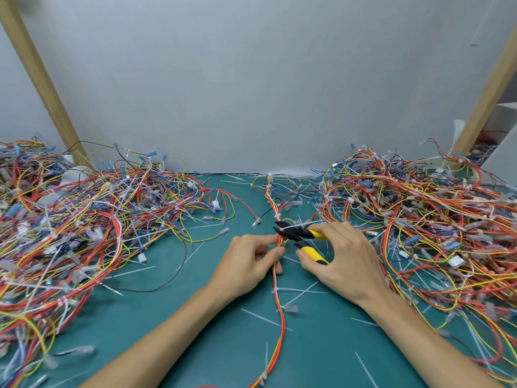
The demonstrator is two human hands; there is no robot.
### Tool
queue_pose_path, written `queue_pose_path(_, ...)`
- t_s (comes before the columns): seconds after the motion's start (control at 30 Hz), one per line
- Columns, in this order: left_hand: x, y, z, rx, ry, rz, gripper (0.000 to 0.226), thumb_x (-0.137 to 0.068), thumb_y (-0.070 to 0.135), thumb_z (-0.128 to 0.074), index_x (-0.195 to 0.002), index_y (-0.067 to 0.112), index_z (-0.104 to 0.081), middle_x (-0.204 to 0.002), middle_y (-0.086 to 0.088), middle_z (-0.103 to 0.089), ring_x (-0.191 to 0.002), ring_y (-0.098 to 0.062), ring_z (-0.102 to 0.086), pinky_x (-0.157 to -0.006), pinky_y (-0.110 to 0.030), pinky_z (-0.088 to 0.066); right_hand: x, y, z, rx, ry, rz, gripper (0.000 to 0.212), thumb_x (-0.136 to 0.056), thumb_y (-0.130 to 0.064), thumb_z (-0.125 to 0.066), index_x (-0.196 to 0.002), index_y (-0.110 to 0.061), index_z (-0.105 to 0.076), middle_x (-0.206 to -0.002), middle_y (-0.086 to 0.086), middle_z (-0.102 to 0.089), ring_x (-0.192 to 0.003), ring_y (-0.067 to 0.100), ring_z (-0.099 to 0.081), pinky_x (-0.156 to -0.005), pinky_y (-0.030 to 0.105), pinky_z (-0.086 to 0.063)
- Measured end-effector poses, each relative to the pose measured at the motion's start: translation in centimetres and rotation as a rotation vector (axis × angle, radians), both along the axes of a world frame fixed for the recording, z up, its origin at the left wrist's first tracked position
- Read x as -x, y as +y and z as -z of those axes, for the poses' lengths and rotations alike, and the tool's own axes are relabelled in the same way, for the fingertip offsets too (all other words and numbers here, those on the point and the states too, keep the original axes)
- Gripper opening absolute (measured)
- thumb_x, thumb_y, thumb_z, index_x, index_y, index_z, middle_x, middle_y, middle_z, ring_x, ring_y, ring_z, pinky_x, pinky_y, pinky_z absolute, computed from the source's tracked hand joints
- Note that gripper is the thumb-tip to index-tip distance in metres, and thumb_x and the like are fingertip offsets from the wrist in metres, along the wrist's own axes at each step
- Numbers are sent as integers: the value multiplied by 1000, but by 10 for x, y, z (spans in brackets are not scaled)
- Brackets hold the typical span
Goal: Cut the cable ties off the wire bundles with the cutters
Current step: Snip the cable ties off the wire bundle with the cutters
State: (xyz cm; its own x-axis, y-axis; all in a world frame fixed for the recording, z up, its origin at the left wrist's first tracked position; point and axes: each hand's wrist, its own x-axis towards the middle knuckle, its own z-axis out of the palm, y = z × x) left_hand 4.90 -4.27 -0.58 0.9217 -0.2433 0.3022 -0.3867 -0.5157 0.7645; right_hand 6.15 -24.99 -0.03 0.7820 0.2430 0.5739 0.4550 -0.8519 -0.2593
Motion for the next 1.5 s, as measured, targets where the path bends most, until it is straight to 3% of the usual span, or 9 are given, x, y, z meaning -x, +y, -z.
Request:
queue_pose_path(0.23, -1, 1, 1, -9, -3, -3, 17, -97, 24, -56, -104, 27, -71, -63, 12, -70, -49, -8, -42, -52, -12, -34, 1, 0, -1, -19, 11, -6, 43, -75, -58, -62, -105, -28, -65, -95, -15, -65, -92, 12, -55, -82, 27, -41)
queue_pose_path(0.53, -1, 1, 1, -15, -10, -3, 16, -98, 24, -54, -100, 27, -70, -63, 13, -69, -47, -5, -40, -52, -13, -35, 1, 0, 0, -31, 7, -13, 46, -76, -61, -57, -108, -29, -64, -99, -15, -64, -95, 10, -53, -84, 26, -41)
queue_pose_path(0.77, -1, 1, 2, -25, -10, -3, 17, -98, 24, -54, -102, 27, -70, -63, 14, -69, -48, -5, -40, -53, -13, -35, 1, 0, 1, -17, -16, 5, 45, -75, -64, -56, -103, -31, -67, -89, -16, -65, -87, 12, -58, -74, 23, -40)
queue_pose_path(1.1, -1, 2, 2, -17, 3, -8, 16, -98, 23, -54, -97, 23, -69, -63, 13, -70, -48, 0, -44, -55, -10, -35, -2, -2, 4, 29, -55, 14, 44, -75, -47, -80, -111, -22, -72, -95, -5, -72, -88, 19, -64, -77, 30, -50)
queue_pose_path(1.27, -1, 0, 1, -18, 11, -16, 17, -98, 25, -53, -102, 28, -69, -63, 13, -70, -51, -4, -47, -55, -13, -38, -4, -3, 4, 53, -52, -18, 43, -85, -50, -66, -117, -21, -68, -106, -6, -71, -97, 20, -62, -83, 29, -40)
queue_pose_path(1.5, 0, -1, -5, 137, 127, -11, 23, -102, 29, -47, -101, 22, -68, -54, 6, -65, -57, -14, -48, -55, -26, -34, 1, 3, 0, 58, -55, -23, 42, -88, -59, -49, -99, -22, -64, -83, -6, -64, -78, 20, -60, -66, 33, -46)
